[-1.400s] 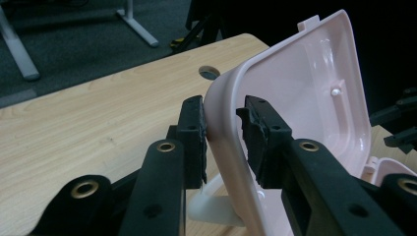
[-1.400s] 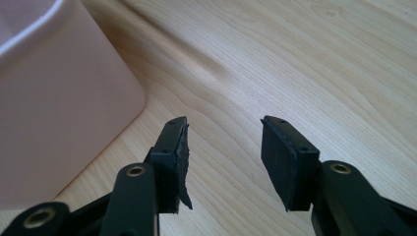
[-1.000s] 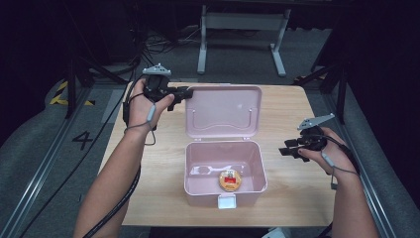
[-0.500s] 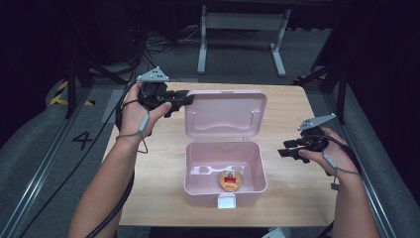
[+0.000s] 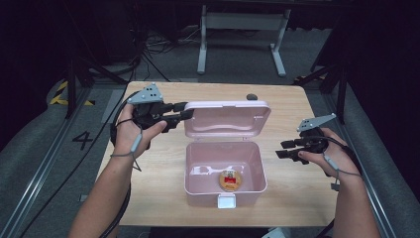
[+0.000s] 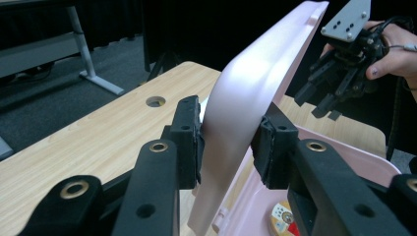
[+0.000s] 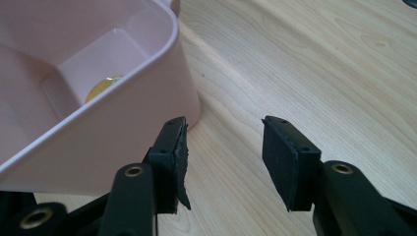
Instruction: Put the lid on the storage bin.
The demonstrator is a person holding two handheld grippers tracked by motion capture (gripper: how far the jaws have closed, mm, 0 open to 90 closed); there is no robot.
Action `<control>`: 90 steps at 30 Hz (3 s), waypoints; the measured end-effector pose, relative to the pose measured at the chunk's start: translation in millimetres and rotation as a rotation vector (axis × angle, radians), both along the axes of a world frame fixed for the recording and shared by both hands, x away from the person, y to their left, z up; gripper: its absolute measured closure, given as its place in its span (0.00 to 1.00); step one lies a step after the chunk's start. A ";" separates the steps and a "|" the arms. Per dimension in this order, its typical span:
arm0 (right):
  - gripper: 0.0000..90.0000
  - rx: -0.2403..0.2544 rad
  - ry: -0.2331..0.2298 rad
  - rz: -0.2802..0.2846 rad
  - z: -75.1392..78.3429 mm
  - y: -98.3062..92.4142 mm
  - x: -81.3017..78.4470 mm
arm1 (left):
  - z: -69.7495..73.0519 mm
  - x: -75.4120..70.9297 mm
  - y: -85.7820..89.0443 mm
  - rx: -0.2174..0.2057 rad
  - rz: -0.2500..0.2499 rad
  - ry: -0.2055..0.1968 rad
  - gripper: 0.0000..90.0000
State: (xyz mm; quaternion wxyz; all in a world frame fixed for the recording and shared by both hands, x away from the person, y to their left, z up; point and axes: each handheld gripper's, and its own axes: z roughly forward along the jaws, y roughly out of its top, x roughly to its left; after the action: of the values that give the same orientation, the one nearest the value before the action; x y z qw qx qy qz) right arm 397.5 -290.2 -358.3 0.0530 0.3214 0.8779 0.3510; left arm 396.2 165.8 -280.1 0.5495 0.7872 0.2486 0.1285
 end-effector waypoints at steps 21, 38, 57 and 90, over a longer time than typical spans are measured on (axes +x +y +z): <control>0.59 0.041 -0.010 0.071 10.0 8.0 -9.9 | -7.6 -27.8 5.5 0.027 -0.036 0.026 0.69; 0.99 0.112 -0.009 0.191 28.1 35.9 -21.6 | -10.2 -46.2 4.7 0.116 -0.084 0.072 0.67; 1.00 0.232 -0.068 0.215 37.6 41.6 -26.6 | -21.7 -44.8 6.9 0.206 -0.185 0.215 0.60; 0.98 0.135 -0.018 0.266 32.6 45.9 -29.4 | -59.3 3.3 63.1 0.273 0.050 0.302 0.47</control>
State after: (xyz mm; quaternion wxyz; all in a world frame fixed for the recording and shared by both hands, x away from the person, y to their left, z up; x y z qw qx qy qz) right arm 368.0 -244.3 -325.8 -0.0078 0.2020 0.8867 0.4158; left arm 399.5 228.9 -339.5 0.3910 0.8583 0.3277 0.0551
